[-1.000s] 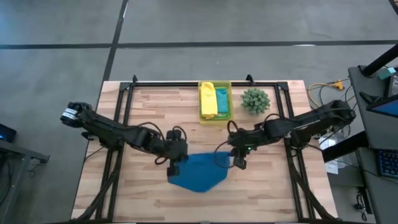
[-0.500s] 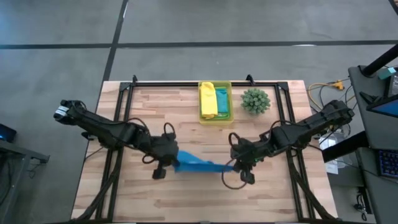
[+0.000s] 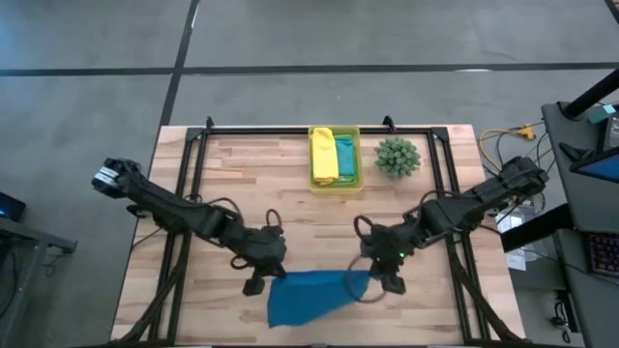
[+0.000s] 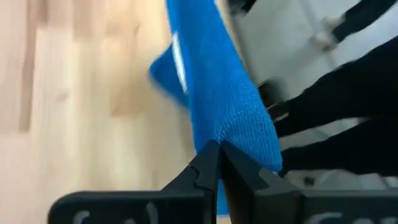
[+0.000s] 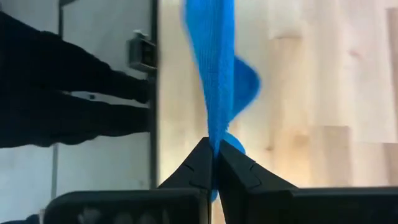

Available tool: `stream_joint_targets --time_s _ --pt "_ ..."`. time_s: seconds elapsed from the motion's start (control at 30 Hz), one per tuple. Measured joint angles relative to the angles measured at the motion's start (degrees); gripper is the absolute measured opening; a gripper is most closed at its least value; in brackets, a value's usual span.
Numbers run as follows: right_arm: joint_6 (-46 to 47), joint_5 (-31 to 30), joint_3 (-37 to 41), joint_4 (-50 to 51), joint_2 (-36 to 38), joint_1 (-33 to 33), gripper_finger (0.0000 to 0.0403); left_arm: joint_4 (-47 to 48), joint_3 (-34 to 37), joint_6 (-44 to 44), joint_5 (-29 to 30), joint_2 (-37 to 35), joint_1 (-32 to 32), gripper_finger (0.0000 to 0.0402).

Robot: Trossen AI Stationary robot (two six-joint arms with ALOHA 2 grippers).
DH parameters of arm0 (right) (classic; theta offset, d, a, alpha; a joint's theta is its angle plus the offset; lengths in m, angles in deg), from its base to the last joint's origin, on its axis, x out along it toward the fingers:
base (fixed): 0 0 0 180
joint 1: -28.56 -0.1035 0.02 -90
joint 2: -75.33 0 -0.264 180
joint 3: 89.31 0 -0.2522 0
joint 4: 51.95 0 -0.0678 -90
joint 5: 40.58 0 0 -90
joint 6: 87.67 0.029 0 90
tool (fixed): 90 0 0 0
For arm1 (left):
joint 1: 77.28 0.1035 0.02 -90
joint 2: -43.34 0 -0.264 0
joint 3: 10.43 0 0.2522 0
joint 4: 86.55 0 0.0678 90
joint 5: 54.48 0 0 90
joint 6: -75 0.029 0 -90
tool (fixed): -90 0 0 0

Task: Fold microfiber towels
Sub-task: Fold the blue microfiber cloth

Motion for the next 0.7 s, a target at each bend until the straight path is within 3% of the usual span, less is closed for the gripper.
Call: stream_joint_targets --time_s 0.17,0.3,0.57,0.7 --pt "-5.0 1.0 5.2 -1.1 -1.4 5.4 0.0008 -0.9 4.7 -0.1 1.0 5.4 1.1 0.0000" --pt "-9.0 1.1 7.7 -2.4 -4.0 10.1 0.0008 -0.9 7.1 -1.5 6.6 8.3 1.7 0.0000" --pt "-16.3 0.8 9.9 -5.9 -12.1 17.1 0.0008 -1.3 12.5 -1.6 15.1 8.6 5.1 0.0000" --pt "-17.9 -2.6 9.6 -7.0 -15.9 19.4 0.0008 -1.4 15.0 -1.6 18.3 8.6 7.4 0.0000"
